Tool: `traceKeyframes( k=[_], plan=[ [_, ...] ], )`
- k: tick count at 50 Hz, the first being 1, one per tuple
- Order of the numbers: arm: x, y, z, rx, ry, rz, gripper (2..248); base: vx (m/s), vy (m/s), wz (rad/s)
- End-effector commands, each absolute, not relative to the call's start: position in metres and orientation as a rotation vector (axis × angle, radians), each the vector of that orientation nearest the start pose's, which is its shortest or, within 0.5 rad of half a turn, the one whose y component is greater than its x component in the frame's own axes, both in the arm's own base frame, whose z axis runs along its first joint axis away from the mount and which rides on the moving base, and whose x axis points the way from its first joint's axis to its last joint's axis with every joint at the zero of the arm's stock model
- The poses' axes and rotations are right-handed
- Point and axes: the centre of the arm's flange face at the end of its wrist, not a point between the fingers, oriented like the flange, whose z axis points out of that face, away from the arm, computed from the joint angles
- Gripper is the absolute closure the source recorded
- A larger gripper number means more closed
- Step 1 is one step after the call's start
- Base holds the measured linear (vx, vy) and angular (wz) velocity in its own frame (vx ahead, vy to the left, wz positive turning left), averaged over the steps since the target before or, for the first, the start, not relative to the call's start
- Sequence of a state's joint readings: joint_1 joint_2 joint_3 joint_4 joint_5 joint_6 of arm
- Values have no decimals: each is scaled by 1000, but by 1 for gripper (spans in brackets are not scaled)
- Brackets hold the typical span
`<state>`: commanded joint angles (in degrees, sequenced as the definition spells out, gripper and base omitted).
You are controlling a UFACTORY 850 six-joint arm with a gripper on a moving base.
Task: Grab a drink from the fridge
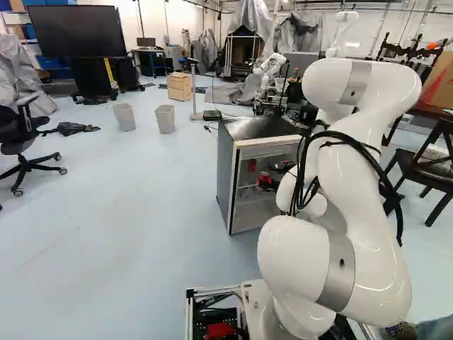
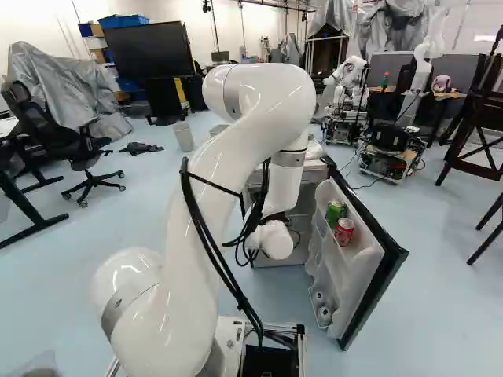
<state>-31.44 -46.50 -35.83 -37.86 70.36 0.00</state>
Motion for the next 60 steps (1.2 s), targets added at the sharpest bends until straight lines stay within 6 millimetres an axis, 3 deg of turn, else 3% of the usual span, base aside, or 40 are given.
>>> traceKeyframes(
  k=[13,38,60],
  plan=[
    [373,-169,161,-2566,-51,-1556,158,0,0,0],
    [344,-162,196,-2572,-26,-1589,158,0,0,0],
    [338,-159,222,-2561,-48,-1649,158,0,0,0]
  ],
)
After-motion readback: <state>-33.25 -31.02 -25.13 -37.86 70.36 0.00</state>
